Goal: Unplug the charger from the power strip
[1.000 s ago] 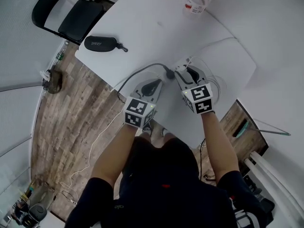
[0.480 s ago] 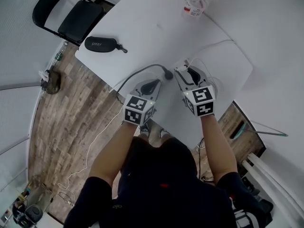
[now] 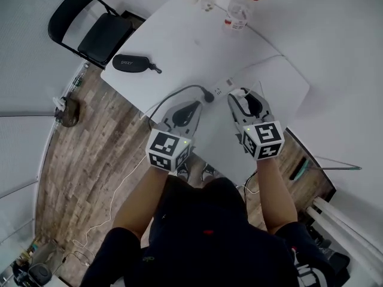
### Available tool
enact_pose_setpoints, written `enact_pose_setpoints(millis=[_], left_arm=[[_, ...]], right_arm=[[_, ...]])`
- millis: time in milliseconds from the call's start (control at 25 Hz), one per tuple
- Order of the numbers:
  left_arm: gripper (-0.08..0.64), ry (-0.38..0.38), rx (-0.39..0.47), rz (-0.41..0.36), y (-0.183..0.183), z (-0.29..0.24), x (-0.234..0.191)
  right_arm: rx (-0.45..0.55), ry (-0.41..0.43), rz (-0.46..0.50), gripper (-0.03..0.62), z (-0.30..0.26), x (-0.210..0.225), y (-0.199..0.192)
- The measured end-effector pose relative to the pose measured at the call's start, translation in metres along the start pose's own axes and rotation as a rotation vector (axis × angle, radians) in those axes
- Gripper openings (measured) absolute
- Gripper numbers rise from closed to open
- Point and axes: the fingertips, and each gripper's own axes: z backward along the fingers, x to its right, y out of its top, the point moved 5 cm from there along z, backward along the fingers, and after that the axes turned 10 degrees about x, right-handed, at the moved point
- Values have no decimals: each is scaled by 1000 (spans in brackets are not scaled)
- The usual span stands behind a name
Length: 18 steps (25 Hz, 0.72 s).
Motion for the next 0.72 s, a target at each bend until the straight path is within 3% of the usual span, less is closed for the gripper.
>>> enact_pose_setpoints(millis=[280,560,720], left_arm=[[23,12,123,-55,58,41,23],[23,-19,199,-77,93,84,49],[23,39,250,-96,114,119,57]], right_arm=[[103,-35,-21,173,51,-8,56],[243,-6,-111,175,107,-23,115],[321,6,-92,173,134,-39,144]])
